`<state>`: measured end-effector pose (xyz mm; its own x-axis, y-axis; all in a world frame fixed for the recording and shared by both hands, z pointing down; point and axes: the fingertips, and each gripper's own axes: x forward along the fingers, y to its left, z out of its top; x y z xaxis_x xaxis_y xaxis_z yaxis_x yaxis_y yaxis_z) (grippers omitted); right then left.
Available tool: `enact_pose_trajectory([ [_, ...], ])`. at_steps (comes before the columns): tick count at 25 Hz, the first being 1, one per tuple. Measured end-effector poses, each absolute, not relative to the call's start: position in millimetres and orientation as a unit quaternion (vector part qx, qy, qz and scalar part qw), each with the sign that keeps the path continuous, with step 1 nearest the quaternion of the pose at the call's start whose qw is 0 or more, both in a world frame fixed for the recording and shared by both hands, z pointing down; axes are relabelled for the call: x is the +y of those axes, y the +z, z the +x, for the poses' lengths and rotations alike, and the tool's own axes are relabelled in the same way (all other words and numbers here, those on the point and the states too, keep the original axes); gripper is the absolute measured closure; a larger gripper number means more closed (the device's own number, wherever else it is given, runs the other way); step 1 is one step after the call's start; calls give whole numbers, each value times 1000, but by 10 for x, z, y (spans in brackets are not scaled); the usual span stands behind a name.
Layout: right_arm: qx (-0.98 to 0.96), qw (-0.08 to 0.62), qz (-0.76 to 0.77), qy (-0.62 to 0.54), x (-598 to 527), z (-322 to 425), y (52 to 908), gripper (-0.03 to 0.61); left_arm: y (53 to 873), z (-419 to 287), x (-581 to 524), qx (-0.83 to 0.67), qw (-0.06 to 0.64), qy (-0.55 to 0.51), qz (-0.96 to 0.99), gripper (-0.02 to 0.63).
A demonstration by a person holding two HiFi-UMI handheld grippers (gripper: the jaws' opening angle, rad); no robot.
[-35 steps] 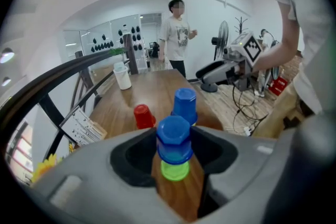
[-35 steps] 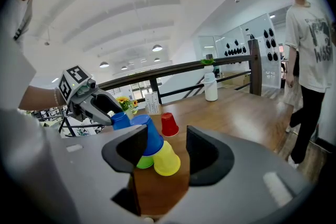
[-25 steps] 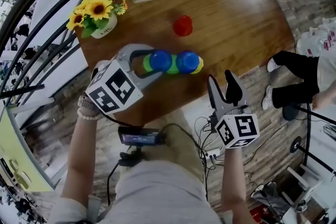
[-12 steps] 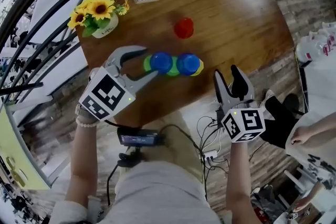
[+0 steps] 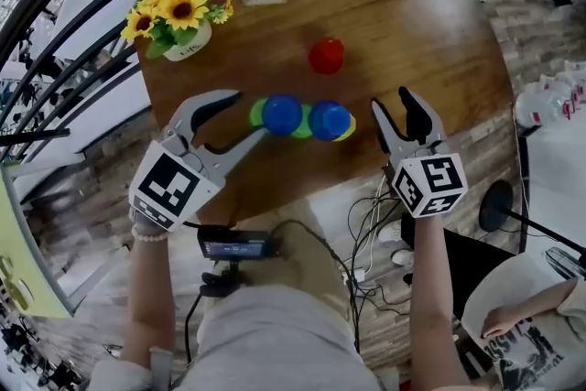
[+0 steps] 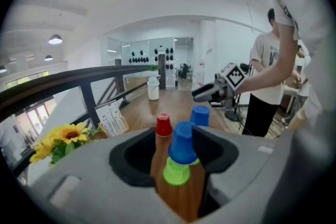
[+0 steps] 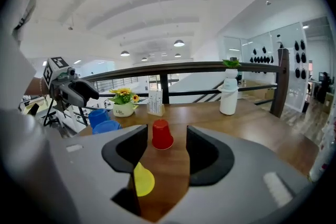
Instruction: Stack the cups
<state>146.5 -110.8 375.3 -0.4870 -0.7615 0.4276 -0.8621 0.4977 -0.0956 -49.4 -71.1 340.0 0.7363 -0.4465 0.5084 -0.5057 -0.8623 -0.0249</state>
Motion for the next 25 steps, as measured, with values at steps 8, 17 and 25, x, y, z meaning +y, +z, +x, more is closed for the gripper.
enact_pose_trajectory([
  [8,-884,213,396,129,-1466,1234,3993,354,3404,-679,-722,-340,110,218,908,411],
  [17,-909,259,305,113,-1726,920,4273,354,3493,-789,-667,-390,116,212,888,419],
  [25,-913,291,262,118,-1847,668,4584,354,3568,-820,-607,-407,125,213,879,423],
])
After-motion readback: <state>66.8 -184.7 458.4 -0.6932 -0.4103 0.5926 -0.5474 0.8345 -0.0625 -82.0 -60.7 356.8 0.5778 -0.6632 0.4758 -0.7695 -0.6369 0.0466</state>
